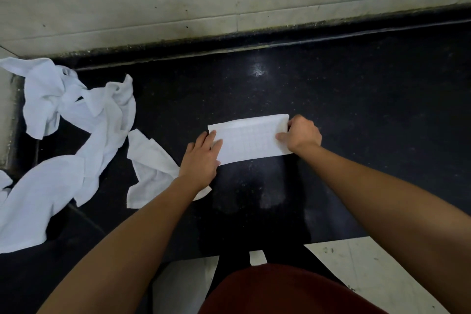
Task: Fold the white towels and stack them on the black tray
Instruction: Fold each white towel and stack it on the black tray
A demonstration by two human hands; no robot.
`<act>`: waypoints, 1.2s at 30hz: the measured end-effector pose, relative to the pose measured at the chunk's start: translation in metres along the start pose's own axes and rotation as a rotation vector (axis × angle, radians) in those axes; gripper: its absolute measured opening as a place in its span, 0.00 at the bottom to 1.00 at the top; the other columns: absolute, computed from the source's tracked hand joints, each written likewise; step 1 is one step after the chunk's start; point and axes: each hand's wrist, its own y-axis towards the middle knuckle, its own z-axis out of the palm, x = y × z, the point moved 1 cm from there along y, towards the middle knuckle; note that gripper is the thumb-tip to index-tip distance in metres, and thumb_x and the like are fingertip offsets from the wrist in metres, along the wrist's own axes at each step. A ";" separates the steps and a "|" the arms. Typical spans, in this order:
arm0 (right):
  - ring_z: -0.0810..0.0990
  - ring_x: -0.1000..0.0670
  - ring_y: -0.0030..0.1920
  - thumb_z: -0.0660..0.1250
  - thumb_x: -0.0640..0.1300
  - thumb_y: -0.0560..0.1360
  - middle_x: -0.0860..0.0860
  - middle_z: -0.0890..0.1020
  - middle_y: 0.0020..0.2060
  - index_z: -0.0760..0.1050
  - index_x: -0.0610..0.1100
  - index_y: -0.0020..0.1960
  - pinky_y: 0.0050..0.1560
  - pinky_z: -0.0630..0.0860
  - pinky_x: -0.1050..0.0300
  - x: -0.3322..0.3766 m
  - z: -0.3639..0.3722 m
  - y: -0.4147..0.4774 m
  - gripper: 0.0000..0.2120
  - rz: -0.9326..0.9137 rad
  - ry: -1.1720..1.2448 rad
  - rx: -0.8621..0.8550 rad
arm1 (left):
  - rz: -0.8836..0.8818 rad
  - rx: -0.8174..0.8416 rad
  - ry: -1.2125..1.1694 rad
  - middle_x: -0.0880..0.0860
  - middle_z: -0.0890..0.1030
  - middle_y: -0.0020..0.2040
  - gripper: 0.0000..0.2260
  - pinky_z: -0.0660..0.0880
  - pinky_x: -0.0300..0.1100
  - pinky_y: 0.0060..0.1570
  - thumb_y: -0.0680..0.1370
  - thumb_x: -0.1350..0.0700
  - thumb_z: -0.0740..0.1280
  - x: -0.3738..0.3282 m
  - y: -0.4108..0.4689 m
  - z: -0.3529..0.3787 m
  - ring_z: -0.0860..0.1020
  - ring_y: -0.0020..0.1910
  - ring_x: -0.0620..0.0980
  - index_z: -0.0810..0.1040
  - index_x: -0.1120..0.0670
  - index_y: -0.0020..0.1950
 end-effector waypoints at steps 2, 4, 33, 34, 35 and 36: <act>0.79 0.43 0.48 0.75 0.47 0.70 0.45 0.81 0.51 0.77 0.39 0.54 0.44 0.74 0.54 0.002 -0.001 0.007 0.17 0.101 0.127 0.085 | -0.031 0.081 0.019 0.52 0.51 0.79 0.28 0.57 0.52 0.73 0.80 0.49 0.63 0.005 0.006 -0.003 0.50 0.77 0.54 0.56 0.52 0.77; 0.79 0.44 0.45 0.75 0.42 0.68 0.45 0.80 0.47 0.75 0.37 0.48 0.44 0.78 0.53 0.002 -0.005 0.010 0.14 0.185 0.290 0.143 | -0.038 0.108 0.028 0.51 0.50 0.79 0.29 0.56 0.52 0.73 0.80 0.48 0.63 0.006 0.008 -0.004 0.49 0.78 0.54 0.55 0.52 0.77; 0.82 0.47 0.40 0.70 0.48 0.74 0.49 0.83 0.39 0.78 0.48 0.44 0.48 0.81 0.48 0.109 0.061 -0.026 0.04 -0.309 0.272 0.159 | -0.172 -0.217 -0.390 0.56 0.75 0.59 0.13 0.75 0.51 0.53 0.77 0.57 0.66 0.068 -0.040 -0.023 0.74 0.56 0.56 0.77 0.59 0.61; 0.82 0.47 0.42 0.67 0.45 0.76 0.49 0.83 0.40 0.78 0.48 0.47 0.48 0.80 0.49 0.102 0.055 -0.022 0.02 -0.331 0.262 0.079 | -0.118 -0.224 -0.351 0.56 0.74 0.62 0.14 0.74 0.52 0.55 0.77 0.57 0.66 0.061 -0.034 -0.025 0.73 0.59 0.57 0.77 0.59 0.62; 0.82 0.47 0.42 0.66 0.43 0.77 0.49 0.82 0.41 0.78 0.47 0.49 0.48 0.80 0.51 0.095 0.049 -0.019 0.04 -0.343 0.260 0.030 | -0.062 -0.209 -0.307 0.56 0.72 0.67 0.16 0.72 0.52 0.60 0.78 0.56 0.65 0.051 -0.027 -0.028 0.71 0.63 0.57 0.76 0.58 0.64; 0.82 0.47 0.43 0.64 0.41 0.77 0.49 0.82 0.42 0.79 0.47 0.51 0.48 0.80 0.52 0.092 0.047 -0.016 0.06 -0.351 0.270 0.026 | -0.009 -0.172 -0.261 0.56 0.67 0.71 0.18 0.68 0.51 0.64 0.78 0.56 0.64 0.041 -0.020 -0.030 0.66 0.68 0.57 0.73 0.57 0.68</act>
